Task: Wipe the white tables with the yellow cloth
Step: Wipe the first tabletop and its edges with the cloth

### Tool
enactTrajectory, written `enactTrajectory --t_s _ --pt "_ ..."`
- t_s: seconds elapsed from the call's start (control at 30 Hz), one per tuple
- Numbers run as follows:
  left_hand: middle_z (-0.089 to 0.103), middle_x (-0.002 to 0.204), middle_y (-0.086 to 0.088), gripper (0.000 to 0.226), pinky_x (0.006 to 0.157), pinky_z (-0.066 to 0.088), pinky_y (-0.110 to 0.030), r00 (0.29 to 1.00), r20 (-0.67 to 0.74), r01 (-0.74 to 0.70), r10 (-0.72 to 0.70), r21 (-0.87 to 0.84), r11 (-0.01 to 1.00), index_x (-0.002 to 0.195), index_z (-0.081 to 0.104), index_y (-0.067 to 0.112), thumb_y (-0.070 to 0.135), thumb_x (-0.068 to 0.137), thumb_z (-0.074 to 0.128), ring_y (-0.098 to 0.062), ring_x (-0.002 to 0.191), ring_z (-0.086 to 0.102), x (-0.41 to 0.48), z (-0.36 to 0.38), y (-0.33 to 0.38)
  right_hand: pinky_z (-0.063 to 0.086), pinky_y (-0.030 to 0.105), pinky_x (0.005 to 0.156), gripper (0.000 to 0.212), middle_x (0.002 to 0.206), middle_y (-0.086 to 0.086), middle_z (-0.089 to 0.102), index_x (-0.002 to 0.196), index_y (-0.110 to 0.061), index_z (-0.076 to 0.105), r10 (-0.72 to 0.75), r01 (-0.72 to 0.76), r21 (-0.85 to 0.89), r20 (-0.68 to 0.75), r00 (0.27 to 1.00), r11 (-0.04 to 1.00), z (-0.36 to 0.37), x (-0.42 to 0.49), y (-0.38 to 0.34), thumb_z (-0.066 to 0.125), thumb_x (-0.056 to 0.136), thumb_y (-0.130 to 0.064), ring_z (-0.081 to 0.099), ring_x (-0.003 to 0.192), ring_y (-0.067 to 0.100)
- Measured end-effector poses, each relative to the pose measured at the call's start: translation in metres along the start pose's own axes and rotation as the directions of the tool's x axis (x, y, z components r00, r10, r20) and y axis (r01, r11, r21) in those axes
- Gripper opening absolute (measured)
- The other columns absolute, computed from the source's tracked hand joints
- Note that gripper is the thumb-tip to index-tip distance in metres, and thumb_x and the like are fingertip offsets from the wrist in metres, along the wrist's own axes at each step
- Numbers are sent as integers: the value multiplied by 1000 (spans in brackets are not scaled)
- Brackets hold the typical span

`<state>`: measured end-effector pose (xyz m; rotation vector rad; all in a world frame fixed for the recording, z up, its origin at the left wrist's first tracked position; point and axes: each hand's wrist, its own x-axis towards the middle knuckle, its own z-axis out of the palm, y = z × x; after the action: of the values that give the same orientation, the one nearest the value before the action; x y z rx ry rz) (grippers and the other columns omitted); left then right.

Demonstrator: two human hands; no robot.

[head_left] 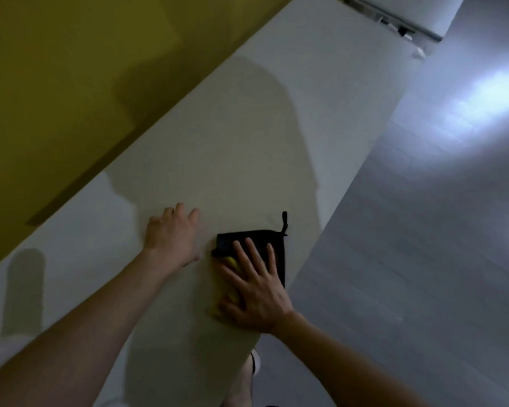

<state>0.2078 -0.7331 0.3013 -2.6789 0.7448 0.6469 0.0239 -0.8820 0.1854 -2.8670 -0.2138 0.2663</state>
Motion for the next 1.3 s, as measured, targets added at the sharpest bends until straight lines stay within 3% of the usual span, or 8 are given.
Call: enactTrajectory --t_s 0.3,0.4,0.5,0.6,0.7,0.87,1.17,1.3 --pt "-19 180 -10 158 131 22 -64 994 104 55 -38 -173 983 171 -14 39 71 61 96 -37 167 -11 95 -18 25 -3 70 129 80 182 -1 -11 171 -46 7 578 -579 31 -135 805 814 -64 93 199 19 101 -82 -18 167 26" --pt "-20 179 -12 161 128 26 -67 993 116 48 -30 -156 987 170 -16 38 74 59 94 -40 167 -11 100 -17 25 -5 70 129 82 182 1 -9 172 -42 10 523 -521 52 -155 838 852 -52 79 157 27 101 -79 -18 167 29" --pt "-18 180 -13 163 127 30 -66 994 103 49 -37 -114 992 171 -16 36 81 57 91 -41 167 -8 100 -16 25 3 76 127 80 183 4 -5 173 -38 17 151 -152 -19 -54 987 988 -28 35 88 29 104 -75 -14 167 35" --pt "-18 180 -13 163 128 30 -65 995 99 35 -25 -101 994 171 -18 35 85 56 87 -40 167 -7 99 -17 27 -1 74 129 75 183 4 0 172 -39 20 -150 150 -42 4 989 988 -34 29 119 39 107 -71 -7 168 36" --pt "-18 180 -12 163 128 29 -64 996 85 32 -25 -84 996 170 -18 36 84 57 88 -40 167 -7 102 -16 27 11 80 124 72 181 8 13 169 -34 33 68 -76 -56 -126 990 996 -53 67 215 42 103 -63 4 168 39" --pt "-20 180 -11 162 129 27 -64 997 68 33 -28 -83 996 170 -19 38 83 57 88 -39 167 -8 108 -8 24 -2 70 129 78 183 0 0 170 -45 13 679 -667 130 -181 712 734 -90 139 274 22 100 -77 -7 168 28" --pt "-24 179 -12 162 128 24 -68 995 101 22 -10 -118 993 170 -18 37 83 57 88 -40 167 -11 103 -12 25 2 71 130 76 183 -2 0 172 -42 18 -5 5 0 -47 999 1000 -45 74 109 33 105 -75 -11 168 31" --pt "-28 178 -11 159 131 18 -68 994 104 31 -19 -118 993 169 -20 37 77 63 90 -40 166 -14 103 -9 24 7 69 130 76 183 -3 6 170 -46 20 350 -352 18 -171 921 936 -81 121 236 31 102 -78 -3 169 26"
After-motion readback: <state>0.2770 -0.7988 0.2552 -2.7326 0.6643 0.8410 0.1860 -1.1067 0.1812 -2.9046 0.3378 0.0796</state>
